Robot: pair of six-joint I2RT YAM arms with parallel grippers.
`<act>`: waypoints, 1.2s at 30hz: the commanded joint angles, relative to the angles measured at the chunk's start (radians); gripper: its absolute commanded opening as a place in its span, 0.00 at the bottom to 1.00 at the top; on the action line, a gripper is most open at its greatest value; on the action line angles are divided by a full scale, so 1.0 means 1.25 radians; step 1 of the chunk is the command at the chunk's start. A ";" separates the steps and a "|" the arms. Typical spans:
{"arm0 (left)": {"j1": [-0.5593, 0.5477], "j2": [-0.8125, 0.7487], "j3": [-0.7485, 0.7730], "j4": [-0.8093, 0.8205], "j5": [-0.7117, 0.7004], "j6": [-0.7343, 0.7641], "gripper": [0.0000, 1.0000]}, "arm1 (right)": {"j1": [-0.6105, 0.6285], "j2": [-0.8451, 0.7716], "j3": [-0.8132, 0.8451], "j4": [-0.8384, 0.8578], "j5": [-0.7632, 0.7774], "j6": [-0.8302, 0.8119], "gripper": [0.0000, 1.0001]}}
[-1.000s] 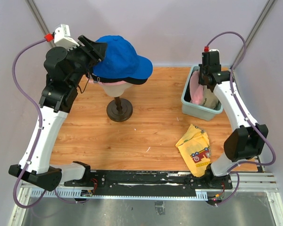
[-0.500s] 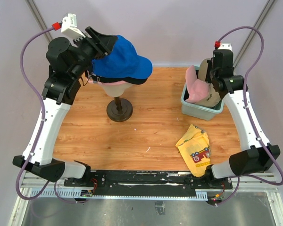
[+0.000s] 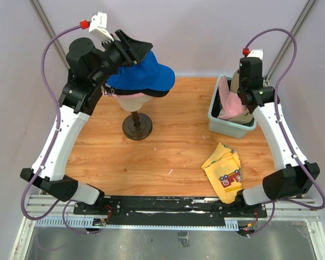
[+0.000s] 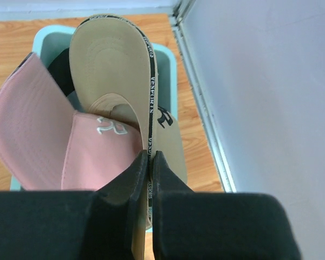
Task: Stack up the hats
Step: Pick up the hat from the bin.
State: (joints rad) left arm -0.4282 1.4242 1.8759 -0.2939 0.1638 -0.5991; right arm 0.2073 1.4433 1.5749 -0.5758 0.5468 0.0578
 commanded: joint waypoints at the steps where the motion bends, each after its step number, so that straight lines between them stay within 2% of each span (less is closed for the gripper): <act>1: -0.012 0.008 0.035 0.018 0.027 0.006 0.50 | 0.008 -0.035 0.073 0.093 0.119 -0.075 0.01; 6: -0.032 0.039 0.053 0.022 0.041 0.011 0.50 | 0.021 -0.049 0.113 0.133 0.154 -0.118 0.01; 19: -0.086 0.106 0.108 0.013 0.042 0.037 0.50 | 0.029 -0.045 0.098 0.204 0.198 -0.182 0.01; 36: -0.120 0.139 0.138 0.012 0.056 0.048 0.49 | -0.041 -0.079 0.095 0.209 0.170 -0.182 0.01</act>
State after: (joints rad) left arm -0.5541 1.5745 1.9995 -0.2905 0.2153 -0.5598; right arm 0.1761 1.3911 1.6932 -0.3580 0.7696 -0.1665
